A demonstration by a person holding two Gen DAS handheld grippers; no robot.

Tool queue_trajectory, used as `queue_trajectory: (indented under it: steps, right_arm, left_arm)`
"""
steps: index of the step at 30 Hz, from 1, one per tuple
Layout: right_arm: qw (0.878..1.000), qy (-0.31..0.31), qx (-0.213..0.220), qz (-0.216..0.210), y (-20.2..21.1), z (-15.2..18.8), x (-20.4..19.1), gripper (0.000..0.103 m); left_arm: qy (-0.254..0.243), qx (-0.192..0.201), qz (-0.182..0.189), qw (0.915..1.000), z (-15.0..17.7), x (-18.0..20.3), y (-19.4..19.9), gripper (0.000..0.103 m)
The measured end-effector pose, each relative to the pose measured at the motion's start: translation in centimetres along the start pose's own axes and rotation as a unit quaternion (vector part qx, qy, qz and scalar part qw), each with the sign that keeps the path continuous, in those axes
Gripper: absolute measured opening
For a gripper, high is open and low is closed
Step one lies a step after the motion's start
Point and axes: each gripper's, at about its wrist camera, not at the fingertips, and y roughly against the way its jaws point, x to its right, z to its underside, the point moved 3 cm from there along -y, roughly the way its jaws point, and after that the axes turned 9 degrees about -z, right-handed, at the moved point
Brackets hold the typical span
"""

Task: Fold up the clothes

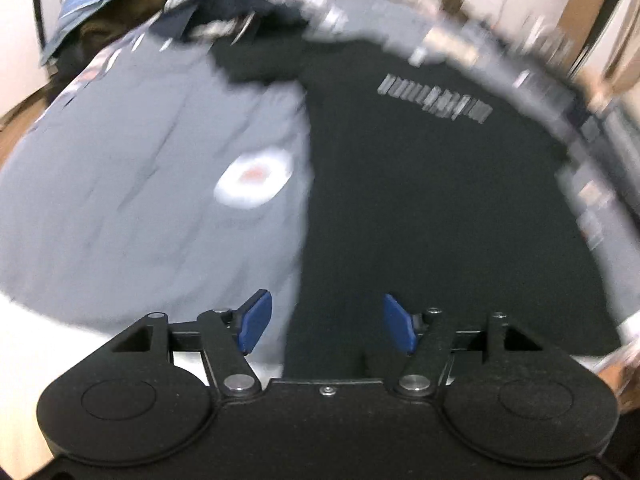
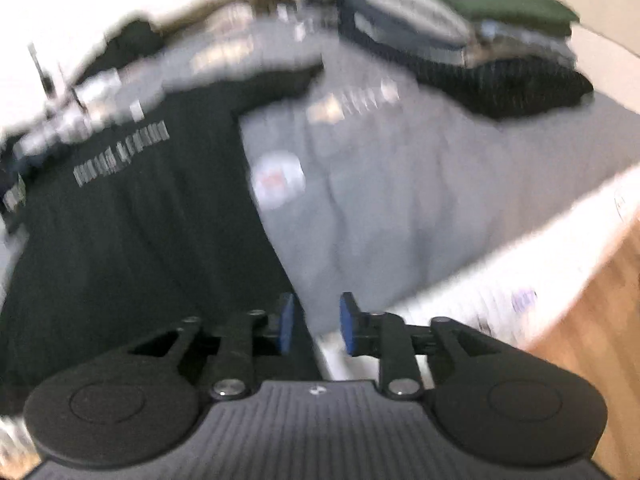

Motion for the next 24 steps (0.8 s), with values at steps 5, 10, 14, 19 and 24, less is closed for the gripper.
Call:
queue_trajectory:
  steps: [5, 10, 14, 19, 24]
  right_arm:
    - [0.994, 0.018, 0.033, -0.106, -2.8, -2.2, -3.9, 0.046]
    - [0.988, 0.022, 0.001, -0.156, -7.5, -2.1, -5.3, 0.051]
    - [0.987, 0.033, -0.039, -0.154, -10.5, -1.6, -5.3, 0.052]
    - [0.986, 0.026, -0.086, -0.140, -10.6, -1.0, -3.7, 0.052]
    - [0.986, 0.062, -0.088, -0.126, -8.7, -2.7, -4.5, 0.053]
  left_arm:
    - [0.042, 0.051, 0.081, 0.9946, -1.7, 2.9, -1.3, 0.068]
    - [0.062, 0.081, 0.117, 0.9880, -3.0, 4.9, -2.6, 0.068]
    - [0.059, 0.086, 0.107, 0.9888, -3.7, 5.6, -3.6, 0.068]
    - [0.056, 0.092, 0.095, 0.9896, -4.6, 6.4, -4.8, 0.069]
    - [0.033, 0.123, 0.071, 0.9893, -6.3, 8.1, -4.6, 0.069]
